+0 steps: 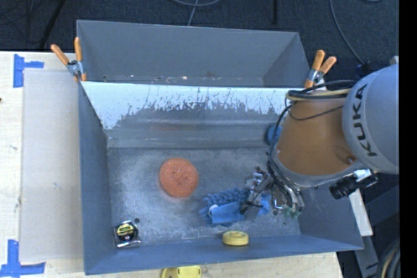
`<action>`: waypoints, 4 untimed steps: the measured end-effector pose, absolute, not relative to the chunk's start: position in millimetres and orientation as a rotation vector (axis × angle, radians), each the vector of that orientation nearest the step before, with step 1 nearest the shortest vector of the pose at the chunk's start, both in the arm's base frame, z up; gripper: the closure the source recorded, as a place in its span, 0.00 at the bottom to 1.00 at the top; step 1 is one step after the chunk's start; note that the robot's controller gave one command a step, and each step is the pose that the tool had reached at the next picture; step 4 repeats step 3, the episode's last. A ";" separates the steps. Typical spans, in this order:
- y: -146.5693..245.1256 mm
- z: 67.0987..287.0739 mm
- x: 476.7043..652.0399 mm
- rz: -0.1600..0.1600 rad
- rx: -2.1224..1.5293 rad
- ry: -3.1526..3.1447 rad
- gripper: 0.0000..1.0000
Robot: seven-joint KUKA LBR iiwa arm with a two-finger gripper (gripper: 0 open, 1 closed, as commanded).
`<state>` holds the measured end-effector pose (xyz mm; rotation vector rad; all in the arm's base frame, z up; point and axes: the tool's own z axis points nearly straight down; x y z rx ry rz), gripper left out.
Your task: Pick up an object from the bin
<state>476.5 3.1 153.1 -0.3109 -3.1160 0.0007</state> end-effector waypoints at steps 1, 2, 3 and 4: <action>18.6 155.0 489.9 0.004 -0.314 -3.136 1.00; 59.5 134.1 483.9 -0.002 -0.288 -3.120 1.00; 31.2 195.9 485.2 0.002 -0.311 -3.119 1.00; 31.2 195.9 485.2 0.002 -0.311 -3.119 1.00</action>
Offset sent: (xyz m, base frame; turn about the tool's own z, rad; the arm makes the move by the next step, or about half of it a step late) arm 0.0035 0.0179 0.0188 0.0039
